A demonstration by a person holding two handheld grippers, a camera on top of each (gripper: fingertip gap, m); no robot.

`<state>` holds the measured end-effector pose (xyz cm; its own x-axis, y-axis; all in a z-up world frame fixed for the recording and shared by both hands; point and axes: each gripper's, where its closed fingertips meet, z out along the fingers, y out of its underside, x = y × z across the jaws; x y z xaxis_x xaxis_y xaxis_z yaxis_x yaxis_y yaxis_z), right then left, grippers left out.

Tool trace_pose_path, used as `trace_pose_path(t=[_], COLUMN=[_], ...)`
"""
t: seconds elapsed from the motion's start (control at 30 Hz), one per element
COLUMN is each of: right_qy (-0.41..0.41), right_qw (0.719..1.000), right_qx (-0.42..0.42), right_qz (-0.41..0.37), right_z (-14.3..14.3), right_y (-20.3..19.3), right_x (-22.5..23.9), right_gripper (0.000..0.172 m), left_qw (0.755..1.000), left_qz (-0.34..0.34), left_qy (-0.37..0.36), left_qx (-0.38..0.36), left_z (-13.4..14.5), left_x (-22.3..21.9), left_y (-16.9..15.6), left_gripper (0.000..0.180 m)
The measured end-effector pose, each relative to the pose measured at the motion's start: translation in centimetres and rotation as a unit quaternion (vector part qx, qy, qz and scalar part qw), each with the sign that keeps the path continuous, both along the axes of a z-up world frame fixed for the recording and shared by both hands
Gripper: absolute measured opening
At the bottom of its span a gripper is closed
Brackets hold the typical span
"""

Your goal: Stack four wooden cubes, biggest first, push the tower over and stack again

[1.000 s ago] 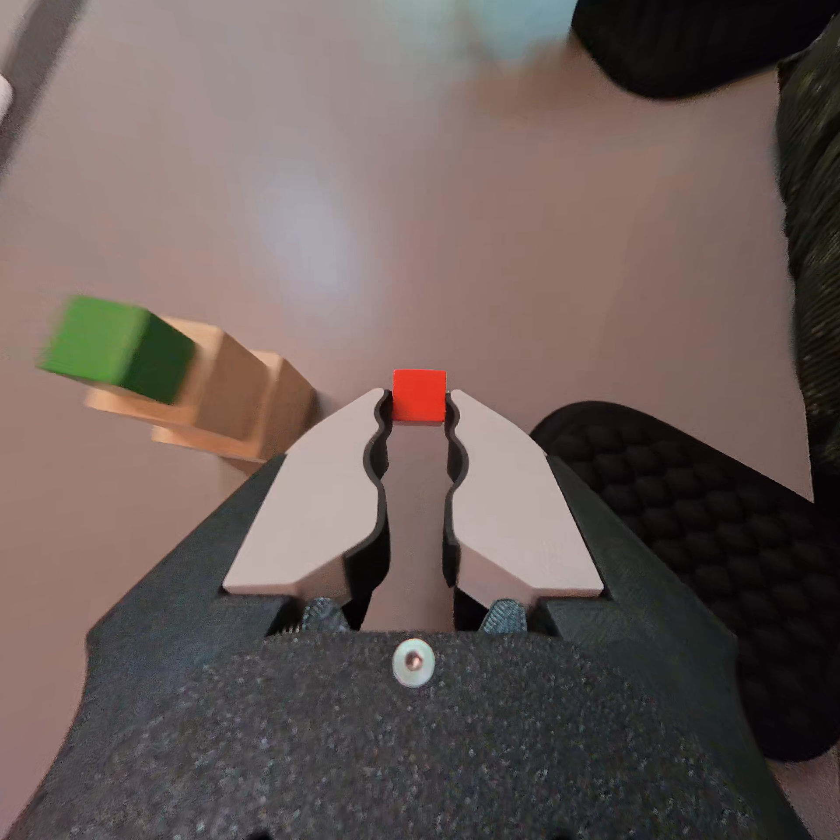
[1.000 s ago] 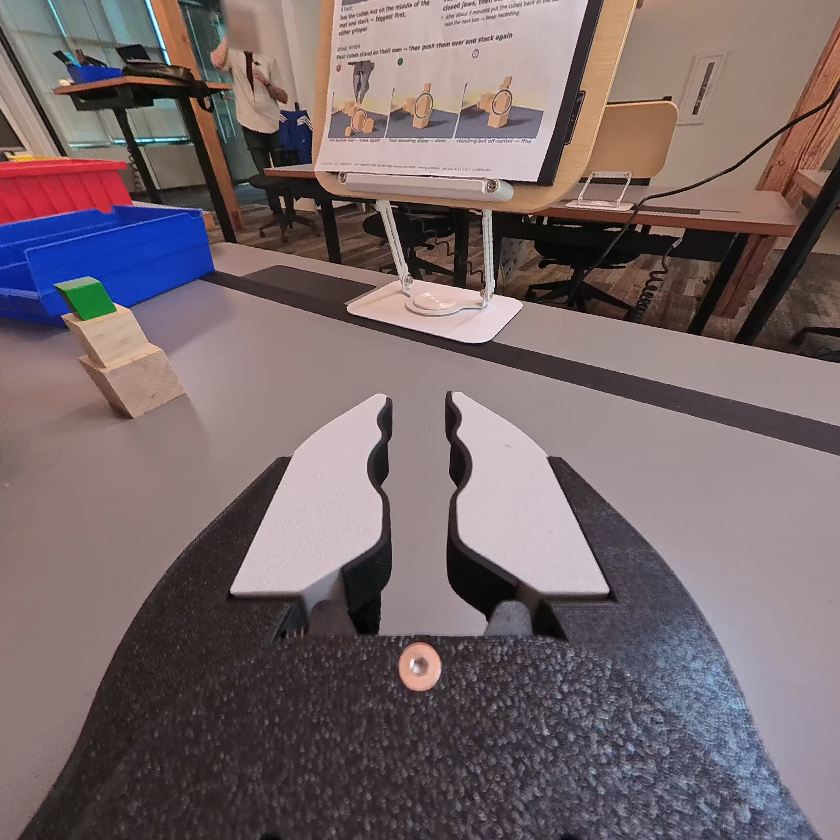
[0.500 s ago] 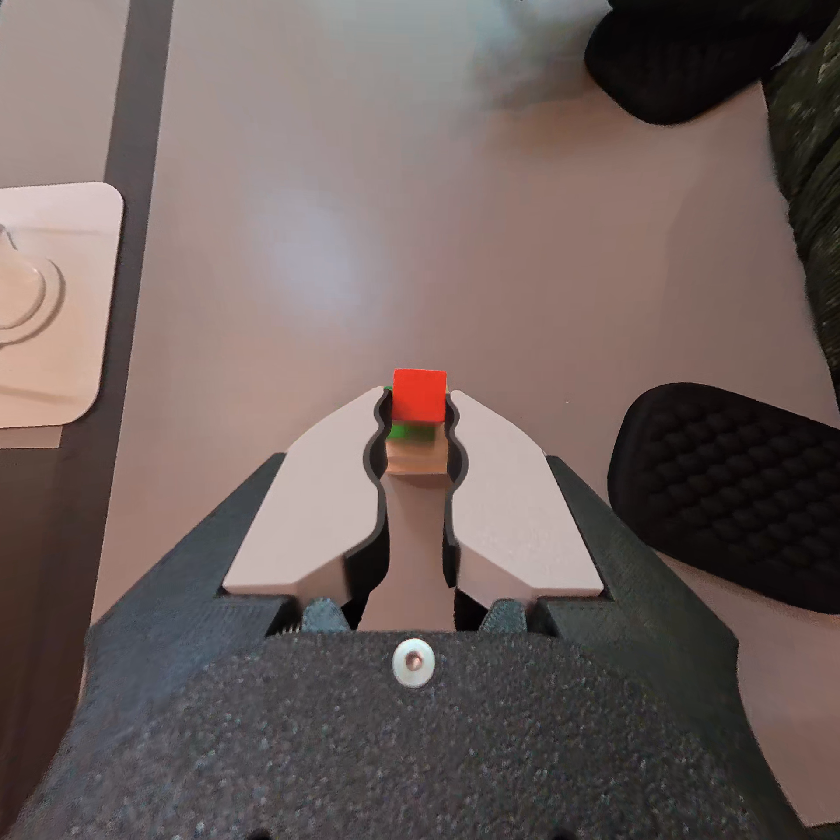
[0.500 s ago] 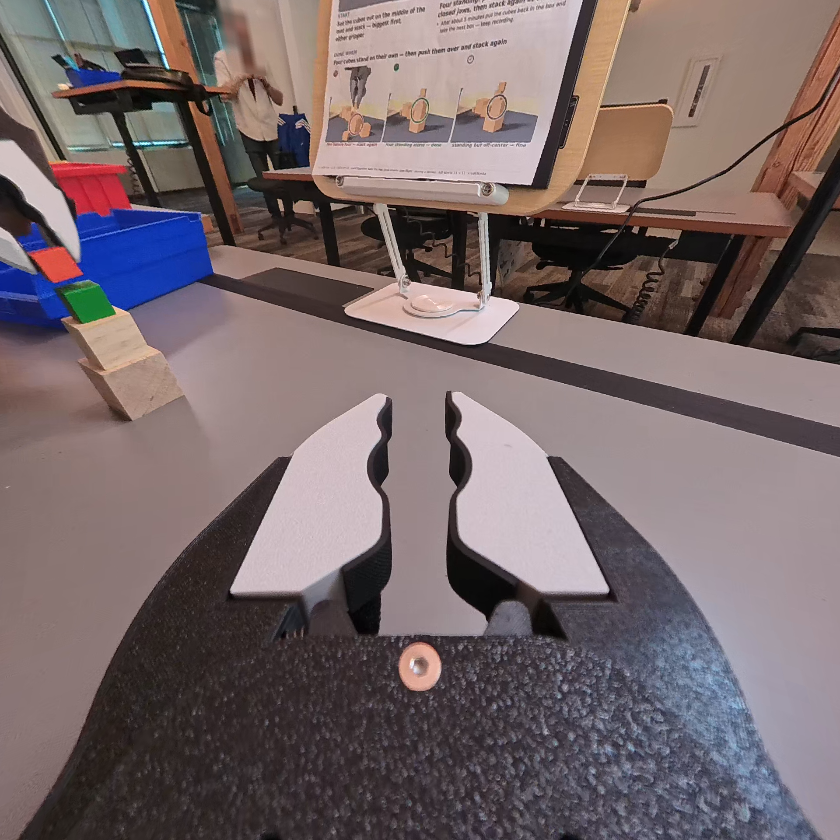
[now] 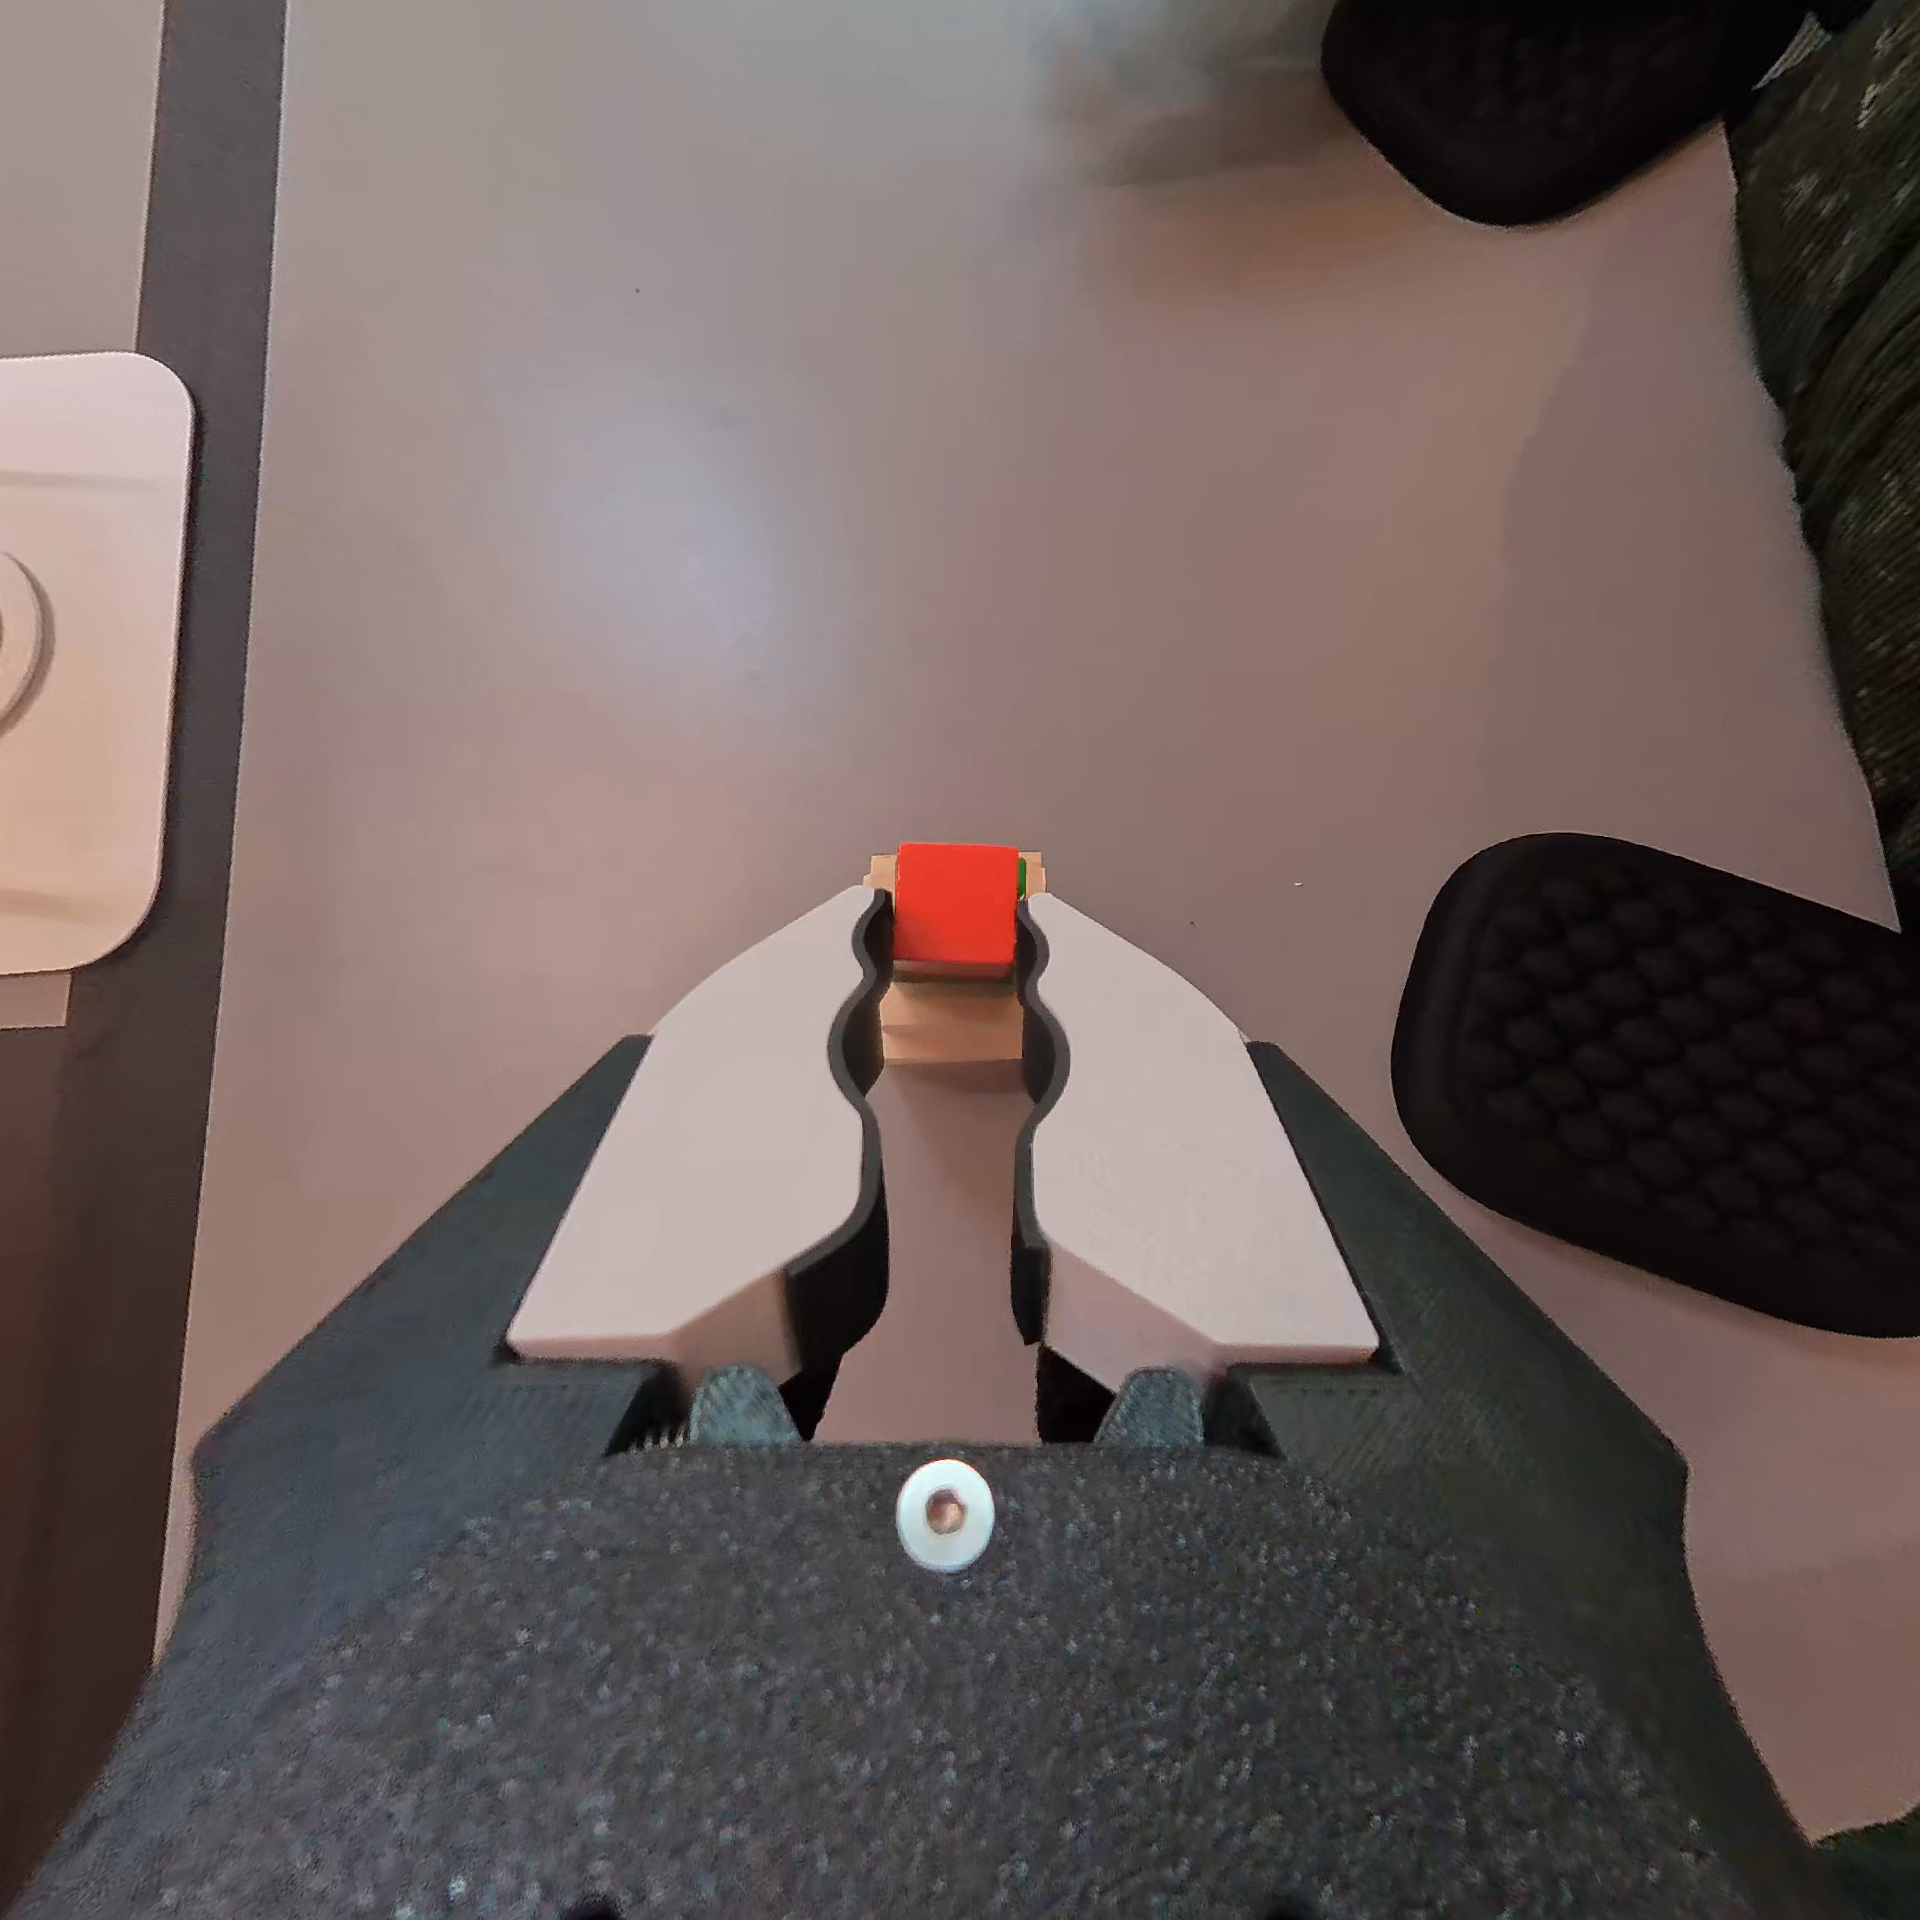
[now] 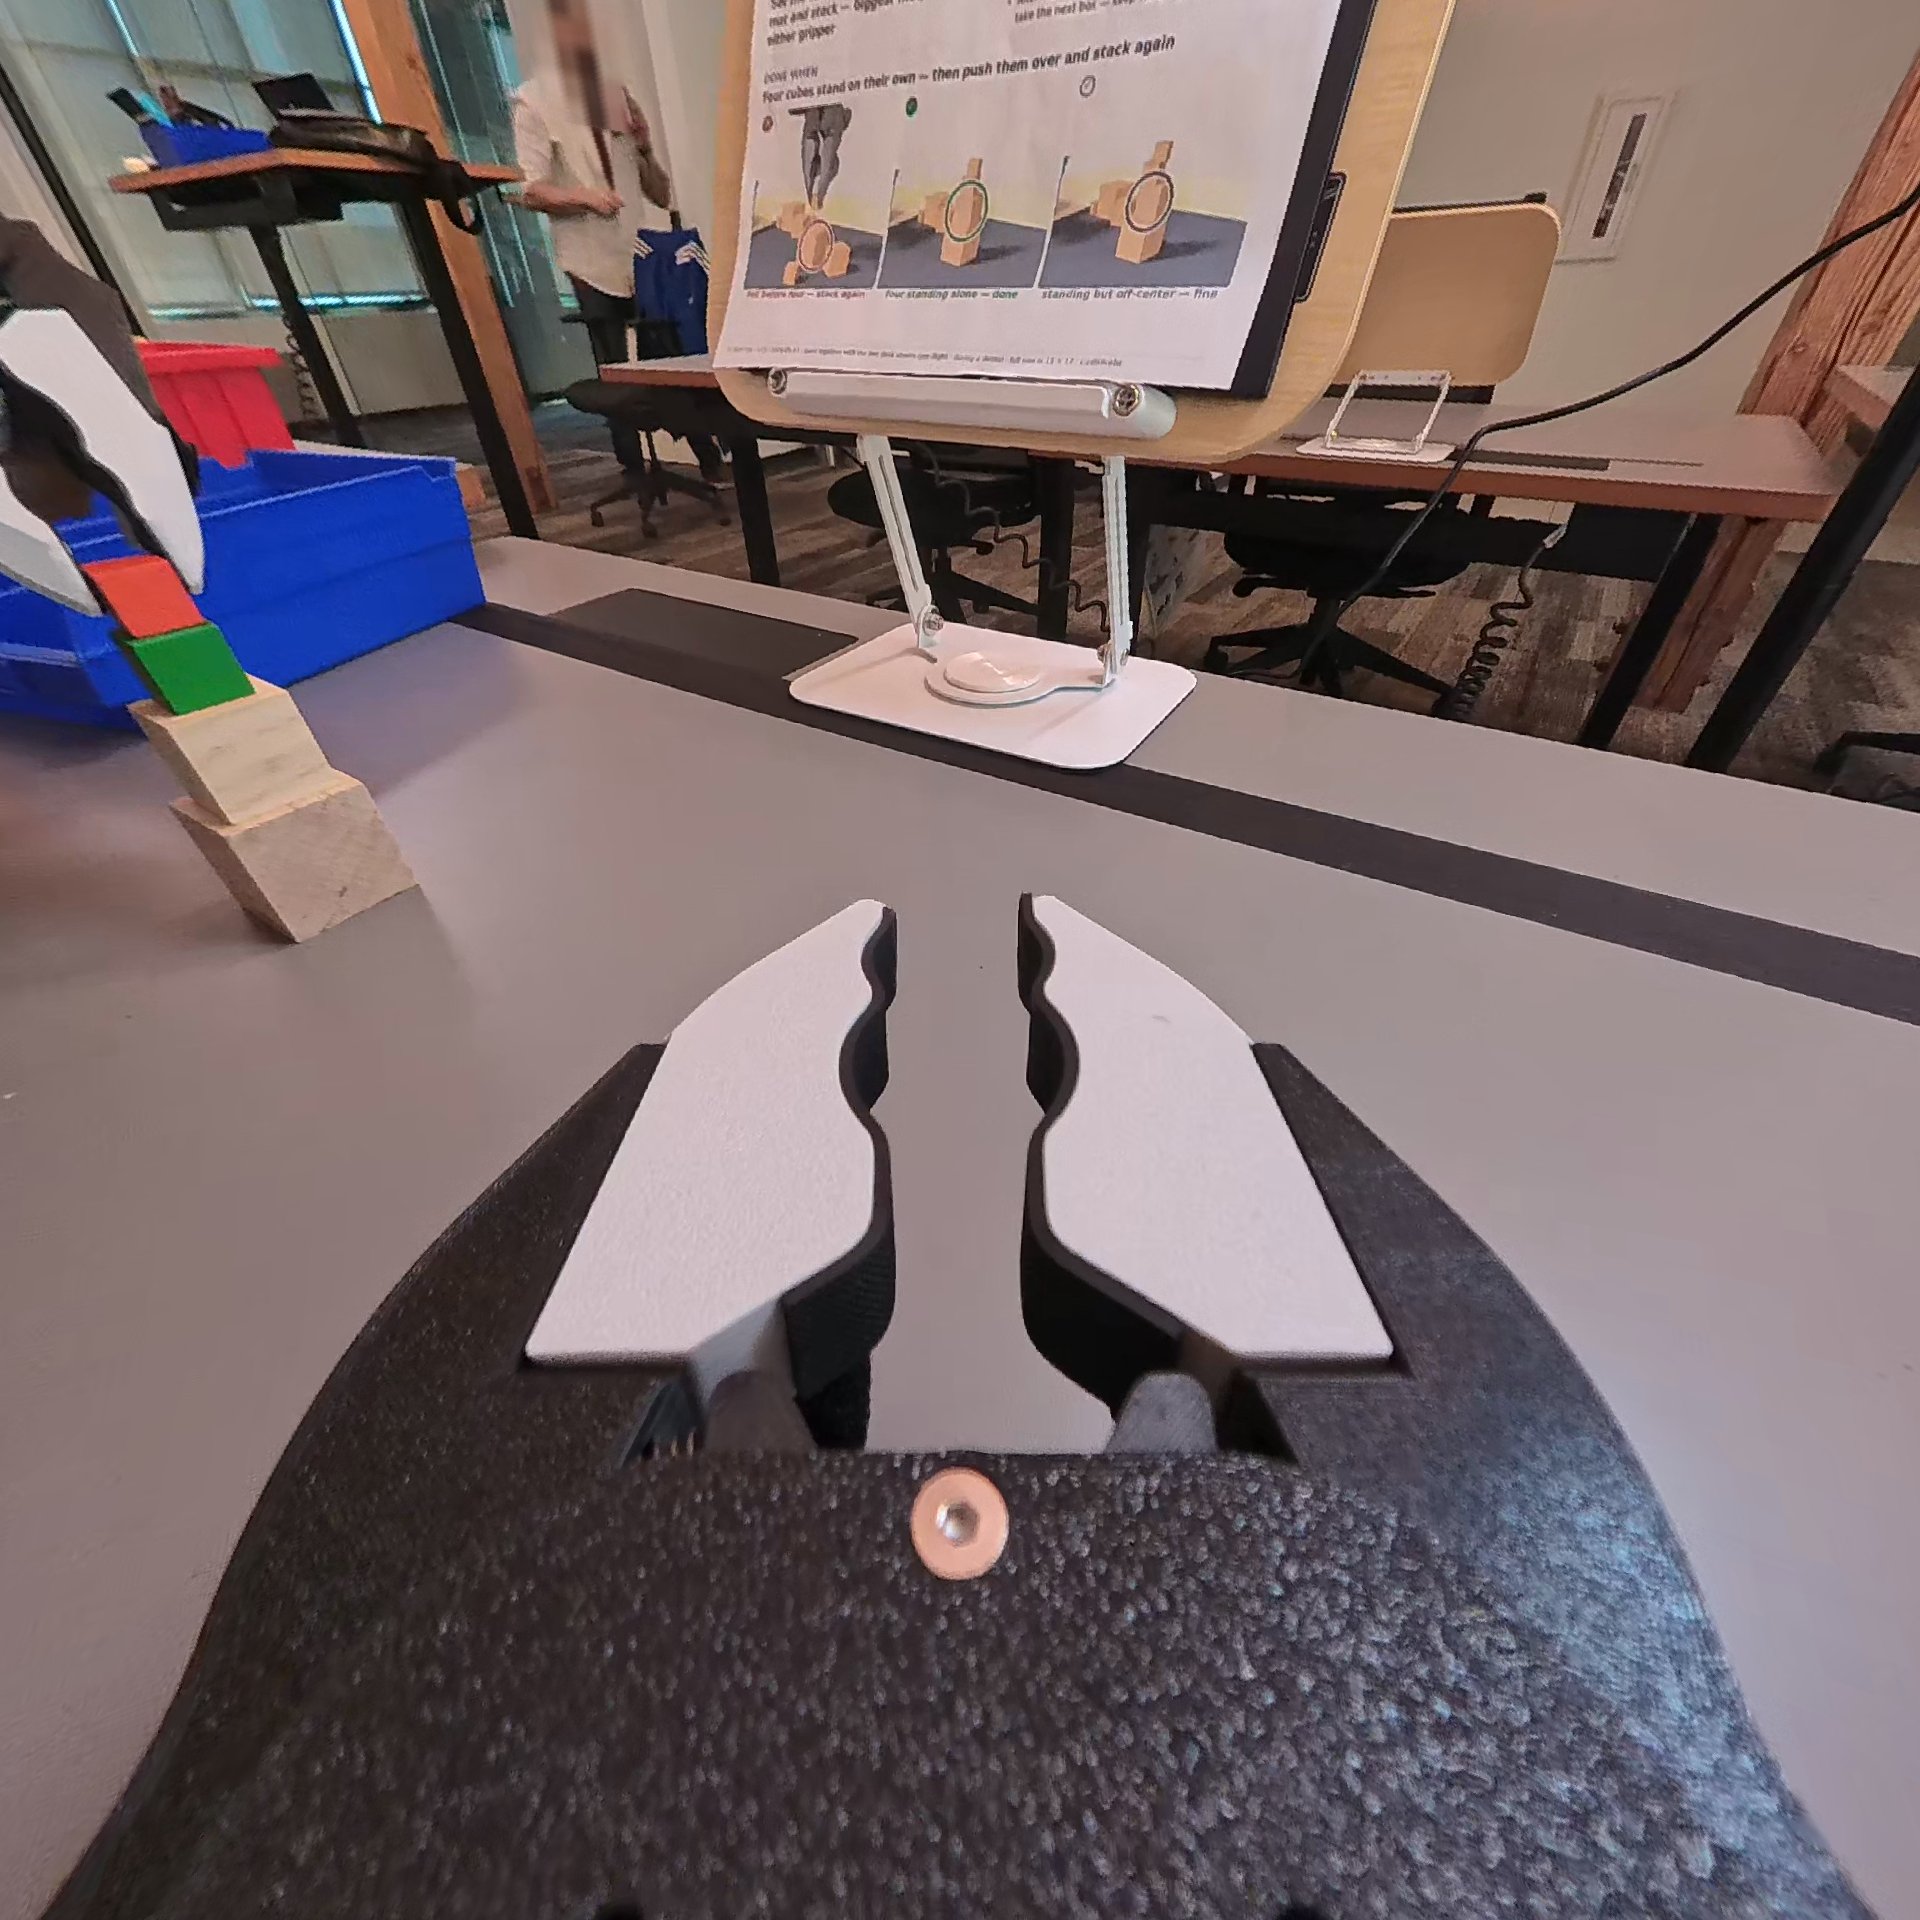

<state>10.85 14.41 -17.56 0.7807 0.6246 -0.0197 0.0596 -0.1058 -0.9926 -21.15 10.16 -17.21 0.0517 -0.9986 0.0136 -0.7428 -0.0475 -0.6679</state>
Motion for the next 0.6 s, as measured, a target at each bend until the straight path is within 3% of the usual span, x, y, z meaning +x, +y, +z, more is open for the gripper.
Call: trace_pose_path(t=[0.37,0.6], right_qy=[-0.001,-0.001], right_qw=[1.000,1.000], right_qx=[0.000,0.002], right_qz=[-0.001,-0.006], right_z=[-0.1,0.0], right_y=[0.0,0.1], right_x=[0.0,0.3], right_gripper=[0.022,0.022], left_qw=[1.000,0.997], left_qz=[0.000,0.020], left_qy=[-0.007,-0.069], left_qx=[-0.001,0.020], left_z=[-0.2,2.3], left_x=[0.0,0.4], left_y=[0.0,0.0], left_gripper=[0.026,0.042])
